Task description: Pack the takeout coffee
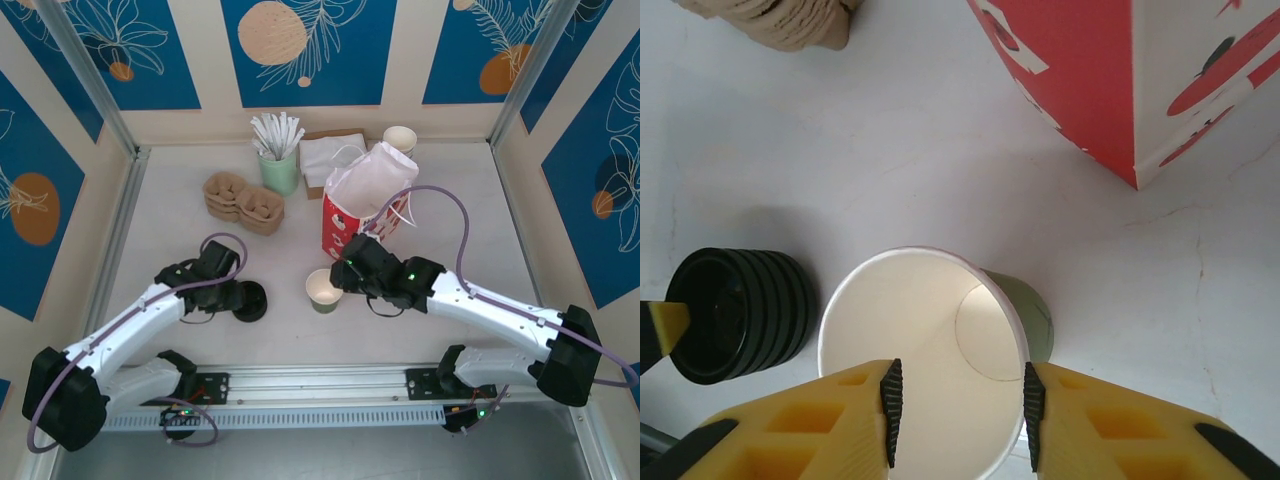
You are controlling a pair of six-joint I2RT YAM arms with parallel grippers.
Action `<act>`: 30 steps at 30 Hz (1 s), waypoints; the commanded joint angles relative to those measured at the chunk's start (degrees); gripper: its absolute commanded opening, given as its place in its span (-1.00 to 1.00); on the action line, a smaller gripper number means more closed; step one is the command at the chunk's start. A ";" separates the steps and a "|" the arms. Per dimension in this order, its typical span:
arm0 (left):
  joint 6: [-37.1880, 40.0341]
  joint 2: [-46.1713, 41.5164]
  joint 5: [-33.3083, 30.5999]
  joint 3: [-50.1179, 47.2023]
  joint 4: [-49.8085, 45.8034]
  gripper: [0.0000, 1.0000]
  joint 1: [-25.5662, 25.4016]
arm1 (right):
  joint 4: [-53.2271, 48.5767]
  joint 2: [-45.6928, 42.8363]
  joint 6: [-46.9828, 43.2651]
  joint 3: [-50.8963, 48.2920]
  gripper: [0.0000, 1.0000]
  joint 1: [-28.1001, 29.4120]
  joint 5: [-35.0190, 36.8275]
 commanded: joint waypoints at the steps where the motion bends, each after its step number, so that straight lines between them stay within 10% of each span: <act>1: -0.19 1.09 -1.89 1.01 -0.61 -0.45 -0.91 | -1.56 -1.73 -0.62 1.86 -0.20 -0.47 0.59; 30: -1.80 -0.39 -6.60 7.08 -6.05 -0.74 -4.69 | -5.17 -6.97 -1.50 5.72 -0.19 -1.15 -0.97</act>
